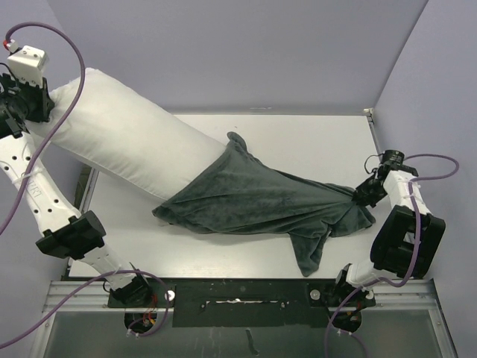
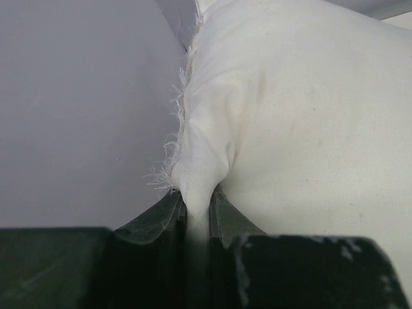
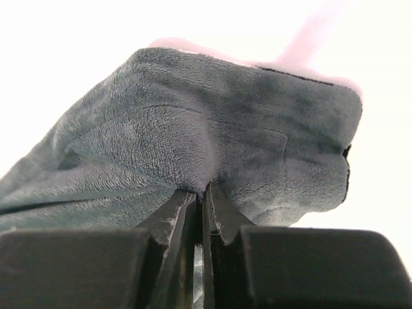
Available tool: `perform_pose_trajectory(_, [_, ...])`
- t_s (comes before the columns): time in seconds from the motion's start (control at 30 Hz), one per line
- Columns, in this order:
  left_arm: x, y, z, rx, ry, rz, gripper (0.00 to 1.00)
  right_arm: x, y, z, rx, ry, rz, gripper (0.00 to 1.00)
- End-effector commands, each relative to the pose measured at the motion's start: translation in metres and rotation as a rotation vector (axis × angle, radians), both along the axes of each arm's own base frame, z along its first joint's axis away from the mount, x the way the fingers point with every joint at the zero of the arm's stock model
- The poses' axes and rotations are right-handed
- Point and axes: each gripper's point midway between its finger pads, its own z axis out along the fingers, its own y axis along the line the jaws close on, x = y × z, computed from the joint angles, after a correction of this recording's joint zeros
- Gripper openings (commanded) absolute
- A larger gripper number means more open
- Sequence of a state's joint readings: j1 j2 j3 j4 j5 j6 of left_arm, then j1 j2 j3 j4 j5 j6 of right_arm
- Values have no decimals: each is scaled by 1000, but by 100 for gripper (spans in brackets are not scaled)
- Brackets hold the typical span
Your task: Remove the pillowcase from the pillow
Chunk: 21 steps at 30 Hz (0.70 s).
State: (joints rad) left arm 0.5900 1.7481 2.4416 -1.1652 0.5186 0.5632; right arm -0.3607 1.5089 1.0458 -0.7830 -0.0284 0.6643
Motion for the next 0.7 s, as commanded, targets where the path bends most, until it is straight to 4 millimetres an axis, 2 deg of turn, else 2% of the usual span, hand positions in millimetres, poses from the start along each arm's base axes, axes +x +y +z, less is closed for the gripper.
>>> perform_pose_trajectory(0.0, [3, 32, 82, 272, -248, 59, 0, -13, -43, 18, -81, -6, -233, 0])
perform_pose_trajectory(0.1, [4, 26, 80, 241, -245, 45, 0, 8, -29, 30, -68, -70, -144, 0])
perform_pose_trajectory(0.2, [9, 10, 66, 189, -213, 15, 0, 36, -7, 55, -137, -167, 29, 0])
perform_pose_trajectory(0.23, [11, 3, 61, 174, -199, 2, 0, 47, 5, 63, -153, -206, 108, 5])
perform_pose_trajectory(0.33, [16, -22, 49, 152, -177, -37, 0, 62, 42, 83, -233, -254, 325, 36])
perform_pose_trajectory(0.43, [22, -40, 38, 143, -161, -67, 0, 58, 76, 97, -350, -301, 520, 56])
perform_pose_trajectory(0.57, [27, -55, 31, 138, -154, -84, 0, 37, 123, 110, -418, -390, 751, 68])
perform_pose_trajectory(0.63, [29, -57, 29, 135, -154, -82, 0, 21, 168, 115, -349, -494, 945, 68])
perform_pose_trajectory(0.67, [31, -58, 28, 132, -153, -83, 0, 7, 198, 117, -300, -552, 1066, 68])
